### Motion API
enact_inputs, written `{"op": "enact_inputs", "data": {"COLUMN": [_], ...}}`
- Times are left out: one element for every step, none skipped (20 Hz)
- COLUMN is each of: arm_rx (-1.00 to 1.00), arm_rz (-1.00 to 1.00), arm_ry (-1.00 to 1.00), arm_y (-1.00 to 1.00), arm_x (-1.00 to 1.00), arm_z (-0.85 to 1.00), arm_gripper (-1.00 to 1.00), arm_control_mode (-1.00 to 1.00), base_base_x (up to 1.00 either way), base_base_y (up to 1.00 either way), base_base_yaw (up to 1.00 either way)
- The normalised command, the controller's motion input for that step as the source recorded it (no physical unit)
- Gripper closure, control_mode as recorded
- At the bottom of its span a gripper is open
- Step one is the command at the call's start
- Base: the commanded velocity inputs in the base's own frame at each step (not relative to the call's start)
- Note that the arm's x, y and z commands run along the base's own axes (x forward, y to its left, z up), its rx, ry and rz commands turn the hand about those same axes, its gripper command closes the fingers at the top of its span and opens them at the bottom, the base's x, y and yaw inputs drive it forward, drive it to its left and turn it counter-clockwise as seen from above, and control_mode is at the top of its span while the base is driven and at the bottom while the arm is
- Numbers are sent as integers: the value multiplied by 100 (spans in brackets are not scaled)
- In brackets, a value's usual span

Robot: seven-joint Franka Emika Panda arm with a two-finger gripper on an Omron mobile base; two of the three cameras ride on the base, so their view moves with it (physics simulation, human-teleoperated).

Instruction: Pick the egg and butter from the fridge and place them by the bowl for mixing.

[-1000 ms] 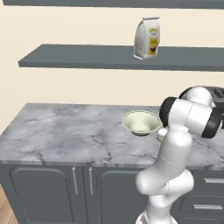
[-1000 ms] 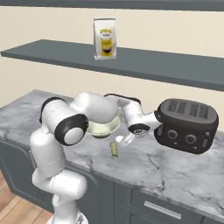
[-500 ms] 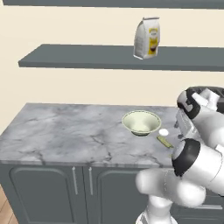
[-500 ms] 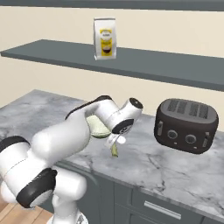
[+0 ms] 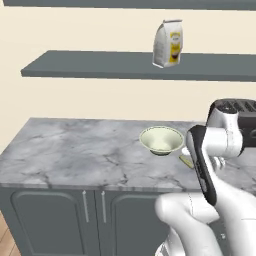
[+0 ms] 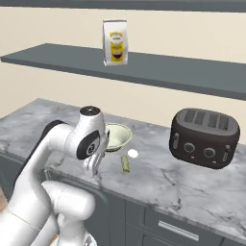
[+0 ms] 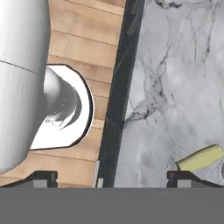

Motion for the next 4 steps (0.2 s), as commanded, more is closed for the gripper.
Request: {"op": "enact_inputs", "data": {"arm_rx": [-27,-22,-20,-18], "arm_rz": [13,11,15,18], "arm_ry": [9,8,3,0], "arm_y": [27,23,21,12], "arm_x": [-32,-34,-34,-34], "arm_z": [22,37,50,54], "arm_gripper": [-100,-100,-100,-100], "arm_control_mode": [-100,-100,-100,-100], "base_base_x": [0,0,0,0], "base_base_y": [0,0,0,0], "base_base_yaw": [0,0,0,0]}}
